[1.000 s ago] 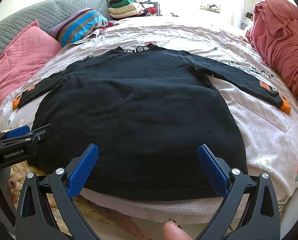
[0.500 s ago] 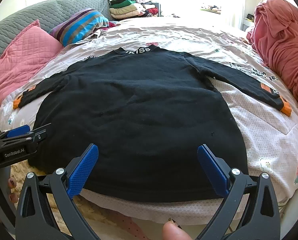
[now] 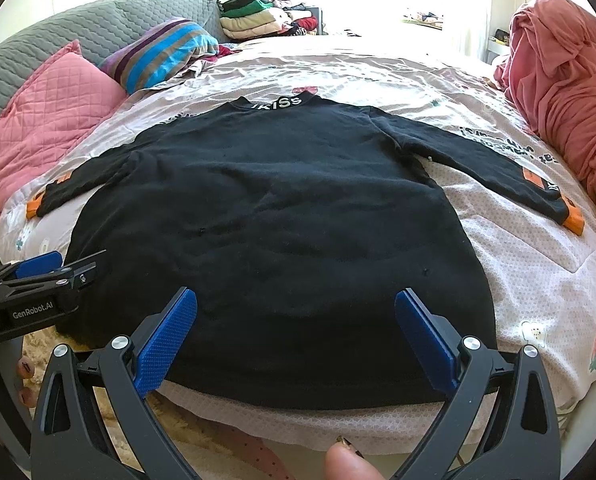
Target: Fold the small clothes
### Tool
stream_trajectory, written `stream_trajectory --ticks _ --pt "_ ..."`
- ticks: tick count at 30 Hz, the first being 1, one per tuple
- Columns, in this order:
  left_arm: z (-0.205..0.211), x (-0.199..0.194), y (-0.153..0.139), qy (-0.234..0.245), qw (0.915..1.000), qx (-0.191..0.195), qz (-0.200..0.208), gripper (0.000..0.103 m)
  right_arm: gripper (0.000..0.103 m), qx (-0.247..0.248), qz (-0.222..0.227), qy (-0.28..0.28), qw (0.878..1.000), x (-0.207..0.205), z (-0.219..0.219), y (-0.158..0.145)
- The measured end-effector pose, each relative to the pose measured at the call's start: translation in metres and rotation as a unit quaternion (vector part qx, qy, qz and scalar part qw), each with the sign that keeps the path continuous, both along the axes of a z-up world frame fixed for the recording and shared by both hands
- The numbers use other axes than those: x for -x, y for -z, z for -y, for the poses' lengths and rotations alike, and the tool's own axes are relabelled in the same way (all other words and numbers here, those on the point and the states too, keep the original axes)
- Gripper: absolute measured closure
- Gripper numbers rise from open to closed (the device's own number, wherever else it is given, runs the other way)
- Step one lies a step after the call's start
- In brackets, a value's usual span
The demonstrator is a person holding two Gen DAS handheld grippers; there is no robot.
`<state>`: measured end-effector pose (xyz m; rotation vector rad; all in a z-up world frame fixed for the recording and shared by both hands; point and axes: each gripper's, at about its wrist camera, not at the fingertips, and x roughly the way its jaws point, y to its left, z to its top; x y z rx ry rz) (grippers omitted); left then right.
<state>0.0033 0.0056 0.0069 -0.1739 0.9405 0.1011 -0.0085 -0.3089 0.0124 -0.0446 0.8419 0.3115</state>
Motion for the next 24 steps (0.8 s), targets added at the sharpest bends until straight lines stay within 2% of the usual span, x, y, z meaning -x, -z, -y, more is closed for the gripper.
stream_trajectory --ticks 13,24 --pt "-0.002 -0.022 -0.007 -0.007 0.9999 0.010 0.003 0.009 0.004 -0.010 0.023 0.007 1.000 -0.024 0.007 -0.012" --pt "-0.008 -0.060 -0.018 -0.011 0.9999 0.006 0.007 0.009 0.004 -0.026 0.045 0.034 0.998 -0.069 0.017 -0.028"
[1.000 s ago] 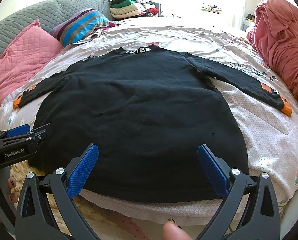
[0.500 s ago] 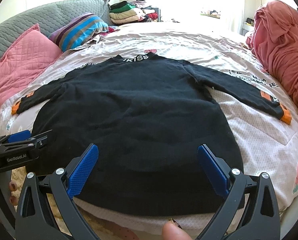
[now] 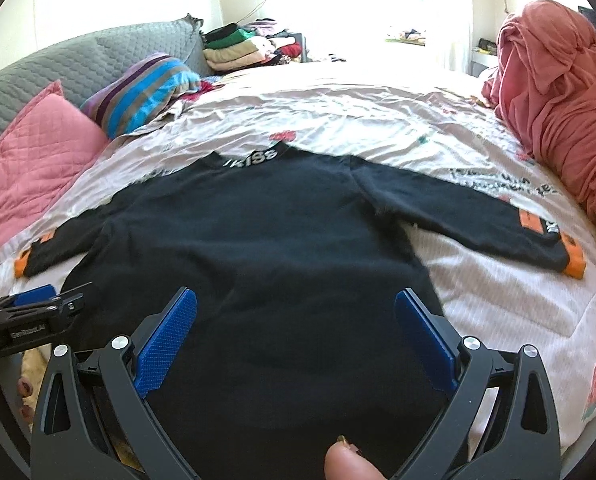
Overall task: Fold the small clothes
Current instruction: 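Move the right gripper to the orange sleeve cuff and close on it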
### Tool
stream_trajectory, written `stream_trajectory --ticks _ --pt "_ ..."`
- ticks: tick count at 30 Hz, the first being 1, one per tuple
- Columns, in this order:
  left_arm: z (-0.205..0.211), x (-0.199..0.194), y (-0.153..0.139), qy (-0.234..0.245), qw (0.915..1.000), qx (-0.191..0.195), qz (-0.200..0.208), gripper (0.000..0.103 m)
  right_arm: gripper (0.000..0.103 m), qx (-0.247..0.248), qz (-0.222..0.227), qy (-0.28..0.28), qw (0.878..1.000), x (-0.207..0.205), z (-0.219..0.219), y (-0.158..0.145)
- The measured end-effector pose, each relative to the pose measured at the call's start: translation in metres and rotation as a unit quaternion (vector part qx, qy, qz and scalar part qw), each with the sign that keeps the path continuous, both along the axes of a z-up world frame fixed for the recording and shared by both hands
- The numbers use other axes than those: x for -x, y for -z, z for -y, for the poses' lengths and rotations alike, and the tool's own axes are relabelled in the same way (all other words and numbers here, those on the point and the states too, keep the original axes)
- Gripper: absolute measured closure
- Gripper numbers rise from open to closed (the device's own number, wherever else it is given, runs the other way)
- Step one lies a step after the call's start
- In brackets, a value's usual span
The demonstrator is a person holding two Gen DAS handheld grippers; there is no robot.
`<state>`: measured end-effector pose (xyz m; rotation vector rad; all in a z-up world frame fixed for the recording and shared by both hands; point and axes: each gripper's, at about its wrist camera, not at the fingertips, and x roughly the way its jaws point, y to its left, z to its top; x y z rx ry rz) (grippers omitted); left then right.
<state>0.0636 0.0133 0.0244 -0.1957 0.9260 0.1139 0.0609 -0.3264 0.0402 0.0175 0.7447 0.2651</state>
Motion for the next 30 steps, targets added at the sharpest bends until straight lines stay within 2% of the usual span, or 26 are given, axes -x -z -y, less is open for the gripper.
stream_trajectory --ticks 11,18,25,30 --pt "-0.005 -0.044 -0.004 0.002 1.0000 0.004 0.000 0.009 0.004 -0.007 0.001 0.039 0.999 -0.052 0.017 0.000" --pt "0.003 -0.073 -0.004 0.016 0.9998 0.009 -0.006 0.009 0.004 -0.028 -0.025 0.071 0.997 -0.081 0.036 0.011" --pt "0.015 -0.107 0.004 0.032 0.9992 0.007 -0.022 0.009 0.004 -0.031 -0.040 0.129 0.990 -0.101 0.072 0.020" --pt "0.019 -0.125 0.012 0.035 0.9988 0.002 -0.034 0.009 0.004 -0.033 -0.052 0.189 0.980 -0.113 0.111 0.029"
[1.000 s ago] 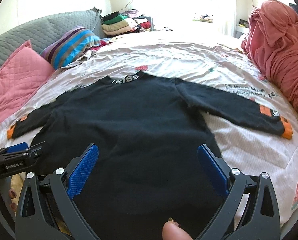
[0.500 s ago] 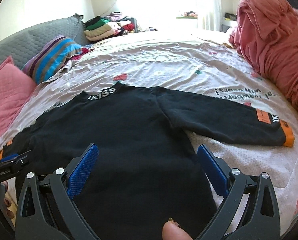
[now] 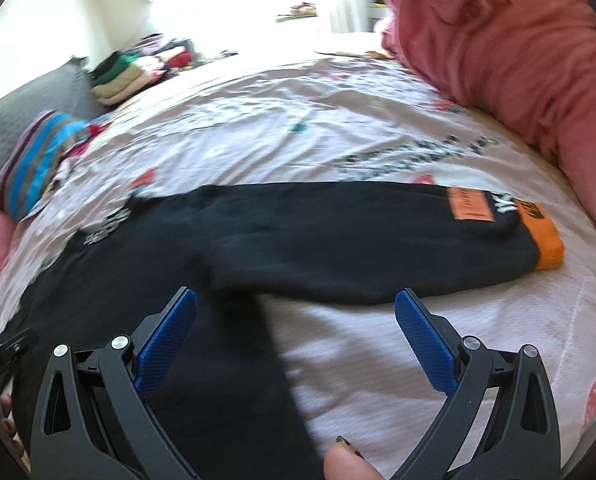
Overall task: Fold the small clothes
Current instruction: 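Move the right gripper to the orange sleeve cuff and close on it, then lift the cuff with the right gripper and carry it across the shirt toward the left gripper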
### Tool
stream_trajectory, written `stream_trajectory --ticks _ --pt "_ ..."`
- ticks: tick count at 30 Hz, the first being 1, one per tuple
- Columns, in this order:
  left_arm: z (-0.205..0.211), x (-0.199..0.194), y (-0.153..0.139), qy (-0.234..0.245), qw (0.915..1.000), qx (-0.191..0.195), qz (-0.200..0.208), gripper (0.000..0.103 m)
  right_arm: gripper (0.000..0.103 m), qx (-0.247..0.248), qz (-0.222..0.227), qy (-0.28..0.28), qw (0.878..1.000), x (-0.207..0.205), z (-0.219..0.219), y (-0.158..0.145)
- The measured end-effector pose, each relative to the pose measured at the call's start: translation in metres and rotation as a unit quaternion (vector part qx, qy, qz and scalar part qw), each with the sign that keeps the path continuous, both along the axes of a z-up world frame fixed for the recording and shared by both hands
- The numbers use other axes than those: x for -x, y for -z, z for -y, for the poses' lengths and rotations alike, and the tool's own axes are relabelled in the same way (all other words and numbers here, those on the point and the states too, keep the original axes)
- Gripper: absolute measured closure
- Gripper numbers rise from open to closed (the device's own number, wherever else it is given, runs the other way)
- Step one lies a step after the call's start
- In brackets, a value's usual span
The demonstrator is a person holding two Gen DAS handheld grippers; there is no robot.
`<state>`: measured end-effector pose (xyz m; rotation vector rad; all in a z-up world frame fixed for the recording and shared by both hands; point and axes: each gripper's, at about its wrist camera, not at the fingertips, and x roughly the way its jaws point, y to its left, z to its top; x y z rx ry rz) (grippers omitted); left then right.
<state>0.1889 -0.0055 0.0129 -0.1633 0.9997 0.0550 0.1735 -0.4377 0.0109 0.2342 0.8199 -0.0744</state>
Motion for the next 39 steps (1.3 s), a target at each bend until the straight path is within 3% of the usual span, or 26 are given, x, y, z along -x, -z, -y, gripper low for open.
stream_trajectory --ticks 13,17,22,23,25,26,29,32,39 --pt "0.019 -0.039 0.014 0.033 0.9992 0.020 -0.011 0.009 0.004 -0.026 -0.050 0.142 0.988 -0.010 0.098 0.036" --pt "0.021 -0.045 0.016 0.029 0.9992 0.026 -0.009 0.009 0.004 -0.093 -0.064 0.176 0.978 -0.014 0.137 0.052" --pt "0.018 -0.042 0.015 0.020 0.9992 0.033 0.001 0.009 0.005 -0.137 -0.031 0.200 0.970 -0.028 0.164 0.055" --pt "0.017 -0.041 0.015 0.018 0.9991 0.038 0.002 0.009 0.009 -0.144 -0.021 0.212 0.966 -0.030 0.168 0.055" --pt "0.014 -0.039 0.013 0.017 0.9988 0.046 0.003 0.009 0.032 -0.139 -0.005 0.226 0.964 -0.032 0.171 0.053" --pt "0.013 -0.038 0.012 0.016 0.9987 0.048 0.005 0.009 0.052 -0.139 0.002 0.237 0.962 -0.032 0.173 0.053" --pt "0.008 -0.034 0.007 0.013 0.9984 0.054 0.011 0.009 0.079 -0.171 0.021 0.245 0.954 -0.033 0.182 0.053" --pt "0.000 -0.034 0.001 0.008 0.9977 0.066 0.015 0.009 0.090 -0.170 0.047 0.212 0.961 -0.038 0.171 0.040" --pt "-0.013 -0.035 -0.011 -0.015 0.9954 0.092 0.020 0.009 0.092 -0.145 0.110 0.098 0.978 -0.044 0.122 -0.013"
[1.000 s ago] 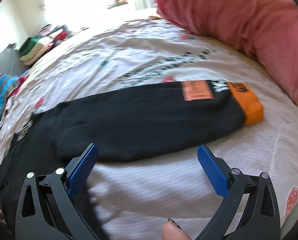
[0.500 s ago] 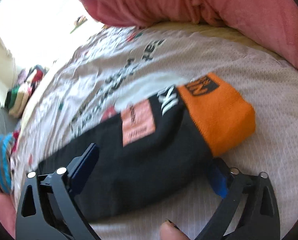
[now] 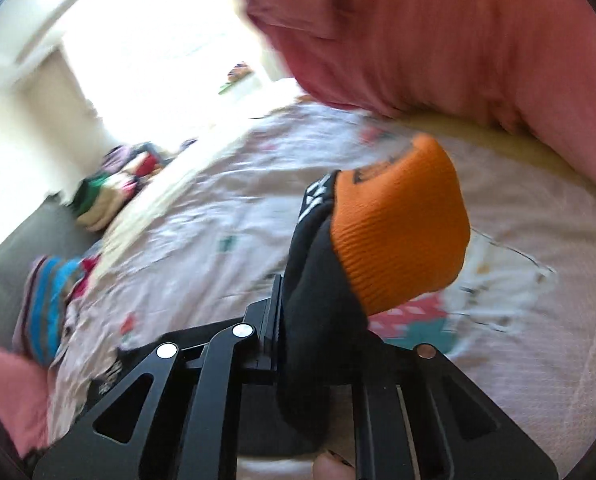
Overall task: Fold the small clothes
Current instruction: 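Lift the cuff with the right gripper and carry it across the shirt toward the left gripper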
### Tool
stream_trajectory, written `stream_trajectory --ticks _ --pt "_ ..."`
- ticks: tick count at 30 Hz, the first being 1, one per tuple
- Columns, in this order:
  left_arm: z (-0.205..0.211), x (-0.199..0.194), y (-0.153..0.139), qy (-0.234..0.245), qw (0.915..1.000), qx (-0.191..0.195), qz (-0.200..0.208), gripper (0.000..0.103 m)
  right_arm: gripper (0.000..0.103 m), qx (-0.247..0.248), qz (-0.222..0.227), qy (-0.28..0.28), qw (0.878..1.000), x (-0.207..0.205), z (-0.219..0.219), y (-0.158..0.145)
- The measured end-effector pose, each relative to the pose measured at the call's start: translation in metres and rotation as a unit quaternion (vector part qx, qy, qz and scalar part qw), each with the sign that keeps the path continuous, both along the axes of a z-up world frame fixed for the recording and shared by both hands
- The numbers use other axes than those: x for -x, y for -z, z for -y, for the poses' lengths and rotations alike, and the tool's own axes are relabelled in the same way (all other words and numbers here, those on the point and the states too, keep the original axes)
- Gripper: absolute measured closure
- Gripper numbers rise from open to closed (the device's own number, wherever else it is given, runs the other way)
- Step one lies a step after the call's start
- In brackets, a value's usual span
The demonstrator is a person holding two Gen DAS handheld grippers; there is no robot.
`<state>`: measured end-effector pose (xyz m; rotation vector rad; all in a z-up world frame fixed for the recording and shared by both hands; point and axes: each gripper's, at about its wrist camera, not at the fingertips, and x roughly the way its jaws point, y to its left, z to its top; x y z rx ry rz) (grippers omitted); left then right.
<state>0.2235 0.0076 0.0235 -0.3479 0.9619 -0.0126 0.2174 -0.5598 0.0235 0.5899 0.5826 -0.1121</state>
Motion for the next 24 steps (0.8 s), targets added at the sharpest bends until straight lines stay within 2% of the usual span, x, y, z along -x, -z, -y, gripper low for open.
stream_trajectory --ticks 4,8,11,14,18,24 --pt "-0.008 0.002 -0.004 -0.008 0.9999 0.015 0.002 0.009 0.092 0.034 0.027 -0.070 0.997 -0.005 -0.040 -0.026" --pt "-0.016 0.005 -0.007 -0.019 0.9994 0.027 0.005 0.009 0.092 0.065 0.041 -0.126 0.989 -0.004 -0.080 -0.042" --pt "-0.024 0.008 -0.008 -0.026 0.9983 0.052 0.008 0.009 0.092 0.084 0.045 -0.165 0.982 -0.003 -0.111 -0.048" --pt "-0.030 0.011 -0.008 -0.033 0.9972 0.066 0.011 0.009 0.092 0.108 0.048 -0.197 0.973 -0.004 -0.141 -0.050" --pt "-0.043 0.014 -0.006 -0.041 0.9923 0.115 0.021 0.009 0.092 0.136 0.053 -0.239 0.960 -0.002 -0.183 -0.051" --pt "-0.059 0.018 -0.002 -0.055 0.9852 0.160 0.026 0.009 0.092 0.186 0.044 -0.288 0.939 -0.005 -0.242 -0.036"
